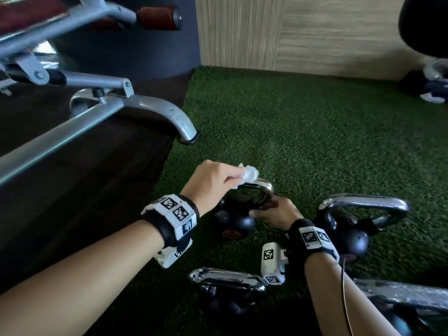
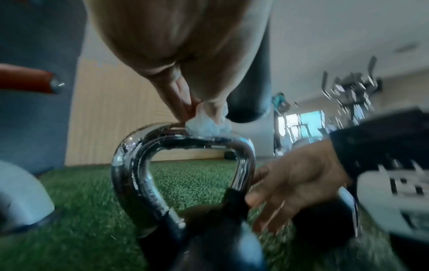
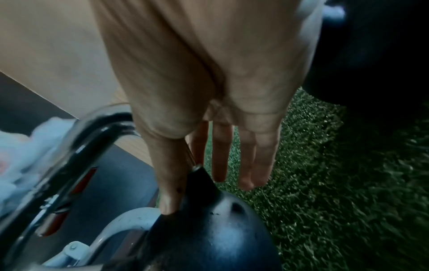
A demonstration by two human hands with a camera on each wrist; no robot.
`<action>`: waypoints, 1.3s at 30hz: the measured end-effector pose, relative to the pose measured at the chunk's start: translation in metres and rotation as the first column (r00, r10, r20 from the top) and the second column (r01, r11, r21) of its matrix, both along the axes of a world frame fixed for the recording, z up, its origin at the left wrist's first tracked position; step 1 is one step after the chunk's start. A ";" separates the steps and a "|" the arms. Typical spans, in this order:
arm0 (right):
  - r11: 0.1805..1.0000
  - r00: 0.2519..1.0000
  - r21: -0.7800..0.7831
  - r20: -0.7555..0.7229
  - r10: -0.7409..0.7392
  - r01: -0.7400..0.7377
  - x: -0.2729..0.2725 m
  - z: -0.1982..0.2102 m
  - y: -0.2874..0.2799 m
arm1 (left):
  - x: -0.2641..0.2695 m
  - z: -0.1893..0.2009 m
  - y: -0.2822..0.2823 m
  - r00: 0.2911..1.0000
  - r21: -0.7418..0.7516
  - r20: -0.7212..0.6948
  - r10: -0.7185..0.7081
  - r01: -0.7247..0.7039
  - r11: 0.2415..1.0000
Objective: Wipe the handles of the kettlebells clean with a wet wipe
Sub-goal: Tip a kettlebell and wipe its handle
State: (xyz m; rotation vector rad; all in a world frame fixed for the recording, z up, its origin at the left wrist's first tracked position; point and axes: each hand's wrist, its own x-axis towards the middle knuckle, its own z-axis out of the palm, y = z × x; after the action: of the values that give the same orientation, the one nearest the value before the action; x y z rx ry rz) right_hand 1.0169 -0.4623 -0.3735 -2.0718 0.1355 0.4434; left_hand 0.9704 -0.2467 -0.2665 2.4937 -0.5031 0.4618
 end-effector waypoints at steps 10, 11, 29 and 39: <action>0.999 0.989 -0.026 0.143 -0.043 0.048 -0.004 -0.011 0.008 | -0.003 -0.017 0.038 0.997 0.072 0.074 0.036 -0.041 0.997; 0.998 0.987 -0.037 0.154 -0.044 0.051 -0.004 -0.011 0.009 | -0.005 -0.016 0.037 0.998 0.105 0.065 0.015 -0.022 0.994; 0.969 0.976 0.138 0.046 -0.213 0.205 -0.004 -0.028 0.010 | -0.008 -0.085 0.052 0.786 -0.647 -0.617 -0.023 -0.491 0.583; 0.980 0.979 0.111 0.098 -0.179 0.167 -0.004 -0.019 0.008 | -0.006 -0.091 0.052 0.794 -0.327 -0.587 0.156 -0.409 0.852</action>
State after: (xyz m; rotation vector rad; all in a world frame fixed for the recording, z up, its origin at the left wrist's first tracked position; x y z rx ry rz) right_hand 1.0129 -0.4545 -0.3929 -1.9587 0.2224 0.2263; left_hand 0.9640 -0.1947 -0.3574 2.1123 0.2094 -0.0464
